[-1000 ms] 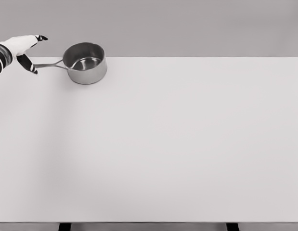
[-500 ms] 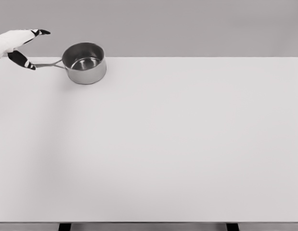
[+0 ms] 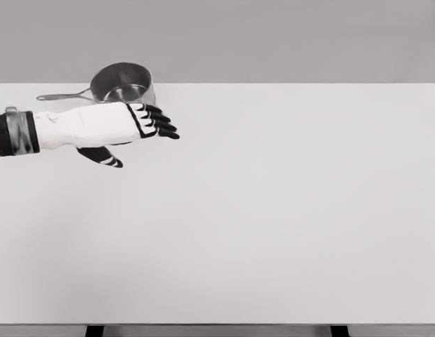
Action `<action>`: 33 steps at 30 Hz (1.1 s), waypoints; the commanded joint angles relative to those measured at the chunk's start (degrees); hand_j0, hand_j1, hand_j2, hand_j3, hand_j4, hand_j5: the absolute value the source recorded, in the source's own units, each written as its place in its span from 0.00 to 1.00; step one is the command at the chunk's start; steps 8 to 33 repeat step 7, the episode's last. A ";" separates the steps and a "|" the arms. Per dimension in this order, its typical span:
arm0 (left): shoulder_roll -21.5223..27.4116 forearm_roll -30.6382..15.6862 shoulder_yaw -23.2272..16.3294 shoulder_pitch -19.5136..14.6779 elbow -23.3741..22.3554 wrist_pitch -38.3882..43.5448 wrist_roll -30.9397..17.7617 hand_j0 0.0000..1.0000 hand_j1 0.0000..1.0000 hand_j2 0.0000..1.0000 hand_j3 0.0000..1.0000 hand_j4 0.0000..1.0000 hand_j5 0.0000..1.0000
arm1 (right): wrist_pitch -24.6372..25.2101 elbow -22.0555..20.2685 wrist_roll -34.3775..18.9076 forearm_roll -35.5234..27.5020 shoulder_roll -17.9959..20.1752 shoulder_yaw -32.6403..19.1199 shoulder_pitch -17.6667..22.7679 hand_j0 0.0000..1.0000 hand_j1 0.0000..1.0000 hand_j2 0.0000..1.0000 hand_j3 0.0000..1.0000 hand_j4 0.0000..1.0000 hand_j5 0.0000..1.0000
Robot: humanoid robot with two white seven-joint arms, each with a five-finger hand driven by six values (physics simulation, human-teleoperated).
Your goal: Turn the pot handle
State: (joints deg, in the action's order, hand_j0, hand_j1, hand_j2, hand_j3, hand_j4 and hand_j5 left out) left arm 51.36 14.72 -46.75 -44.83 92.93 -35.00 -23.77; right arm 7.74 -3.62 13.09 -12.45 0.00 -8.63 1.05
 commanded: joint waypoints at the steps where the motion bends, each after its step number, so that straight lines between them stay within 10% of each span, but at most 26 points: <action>1: -0.56 -0.40 -0.01 0.00 6.13 0.00 -0.67 1.00 1.00 1.00 1.00 1.00 1.00 | 0.00 0.02 0.00 0.06 0.00 0.01 0.00 1.00 1.00 1.00 1.00 1.00 1.00; 33: -2.15 -0.22 -0.01 3.17 6.22 0.00 -1.81 1.00 1.00 1.00 1.00 1.00 1.00 | 0.00 0.02 0.00 -0.03 0.00 0.01 0.00 1.00 1.00 1.00 1.00 1.00 1.00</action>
